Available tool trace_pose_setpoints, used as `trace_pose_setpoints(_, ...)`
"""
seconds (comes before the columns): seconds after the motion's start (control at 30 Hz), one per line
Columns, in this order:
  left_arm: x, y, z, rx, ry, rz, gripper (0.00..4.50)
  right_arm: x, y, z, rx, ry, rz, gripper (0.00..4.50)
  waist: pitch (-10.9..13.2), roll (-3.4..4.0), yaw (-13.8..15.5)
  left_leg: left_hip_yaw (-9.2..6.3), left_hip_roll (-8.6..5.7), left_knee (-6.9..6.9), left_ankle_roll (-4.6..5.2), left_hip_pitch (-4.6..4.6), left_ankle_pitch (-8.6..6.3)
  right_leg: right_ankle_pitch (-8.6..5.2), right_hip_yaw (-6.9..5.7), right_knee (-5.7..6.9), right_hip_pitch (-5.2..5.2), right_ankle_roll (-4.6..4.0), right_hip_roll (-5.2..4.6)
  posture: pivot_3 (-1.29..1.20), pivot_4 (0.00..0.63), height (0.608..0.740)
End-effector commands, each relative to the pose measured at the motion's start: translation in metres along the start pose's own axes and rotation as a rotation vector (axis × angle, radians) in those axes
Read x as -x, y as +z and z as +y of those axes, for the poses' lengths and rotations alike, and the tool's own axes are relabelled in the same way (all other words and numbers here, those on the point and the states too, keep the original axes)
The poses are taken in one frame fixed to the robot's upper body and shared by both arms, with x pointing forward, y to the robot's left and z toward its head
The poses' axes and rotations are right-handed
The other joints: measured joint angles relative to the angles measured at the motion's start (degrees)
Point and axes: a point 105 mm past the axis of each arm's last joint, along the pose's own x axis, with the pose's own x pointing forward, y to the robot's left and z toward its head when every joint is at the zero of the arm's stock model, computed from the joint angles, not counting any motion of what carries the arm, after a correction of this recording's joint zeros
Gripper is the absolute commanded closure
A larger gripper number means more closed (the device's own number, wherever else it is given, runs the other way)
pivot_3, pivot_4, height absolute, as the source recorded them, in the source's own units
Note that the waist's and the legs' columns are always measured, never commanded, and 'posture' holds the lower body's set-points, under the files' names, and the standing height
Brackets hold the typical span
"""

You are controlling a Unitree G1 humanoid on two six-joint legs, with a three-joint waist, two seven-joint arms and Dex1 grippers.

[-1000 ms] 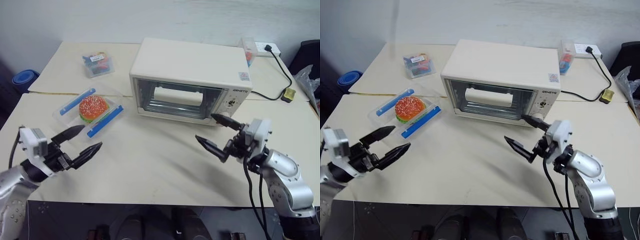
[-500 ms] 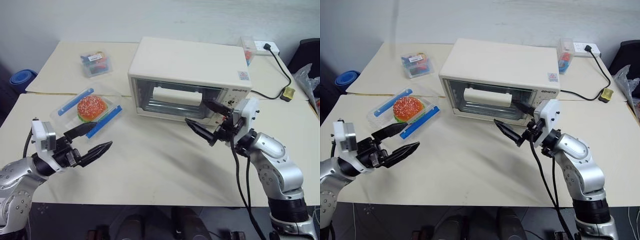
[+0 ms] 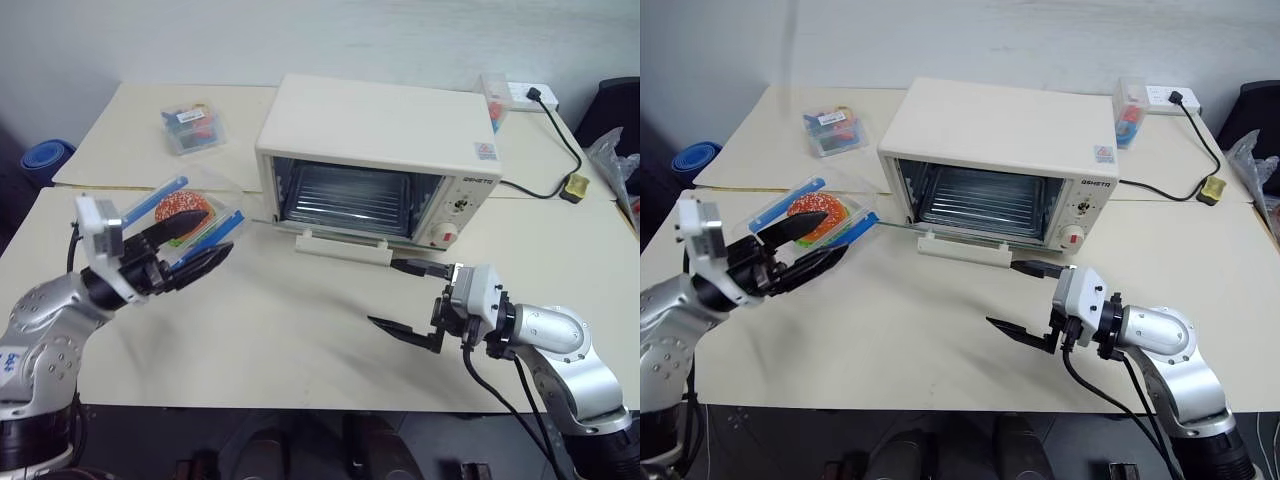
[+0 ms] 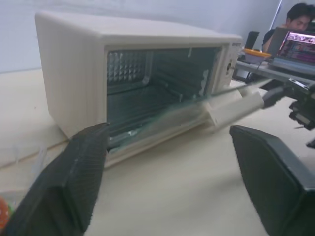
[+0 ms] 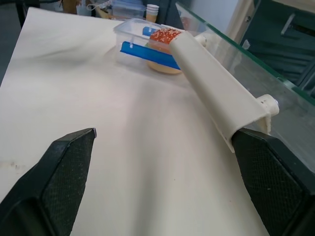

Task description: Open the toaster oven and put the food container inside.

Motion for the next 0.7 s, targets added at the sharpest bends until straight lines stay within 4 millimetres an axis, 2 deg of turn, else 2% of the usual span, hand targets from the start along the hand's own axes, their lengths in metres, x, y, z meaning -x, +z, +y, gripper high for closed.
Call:
trace_pose_setpoints(0.03, -0.024, 0.007, 0.012, -0.041, -0.016, -0.018, 1.82, -0.003, 0.008, 0.011, 0.078, 0.070, -0.035, 0.00, 0.0, -0.02, 0.1, -0.06, -0.01, 0.12, -0.01, -0.04, 0.01, 0.00, -0.07, 0.05, 0.02, 0.00, 0.02, 0.00, 0.150, 0.740)
trace_pose_setpoints(0.2, -0.055, 0.003, 0.025, -0.101, -0.033, 0.009, 3.42, -0.002, 0.004, 0.014, 0.095, 0.065, -0.031, 0.00, 0.0, -0.02, -0.2, 0.05, 0.02, 0.16, -0.05, -0.07, 0.02, 0.00, 0.05, 0.02, -0.02, 0.01, 0.07, 0.00, 0.150, 0.740)
trace_pose_setpoints(0.3, -0.067, -0.011, 0.018, -0.124, -0.109, 0.077, 4.34, -0.001, 0.002, 0.011, 0.108, 0.034, -0.027, 0.00, 0.0, -0.01, -0.3, 0.10, 0.05, 0.17, -0.22, -0.12, 0.12, 0.00, 0.09, 0.01, -0.10, 0.02, 0.11, 0.00, 0.150, 0.740)
trace_pose_setpoints(0.47, -0.069, -0.030, 0.007, -0.138, -0.202, 0.137, 4.45, 0.013, -0.004, 0.002, 0.107, -0.072, -0.003, 0.00, 0.0, -0.02, 0.1, 0.08, 0.05, 0.26, -0.27, -0.16, 0.15, 0.00, 0.09, 0.04, -0.10, 0.02, 0.10, 0.00, 0.150, 0.740)
trace_pose_setpoints(0.7, -0.068, -0.060, -0.011, -0.165, -0.252, 0.235, 4.45, 0.067, -0.029, 0.019, 0.003, -0.201, 0.116, 0.00, 0.0, -0.01, 1.2, 0.07, 0.01, 0.32, -0.03, -0.13, 0.02, 0.02, 0.09, 0.01, 0.01, 0.04, 0.03, 0.00, 0.150, 0.740)
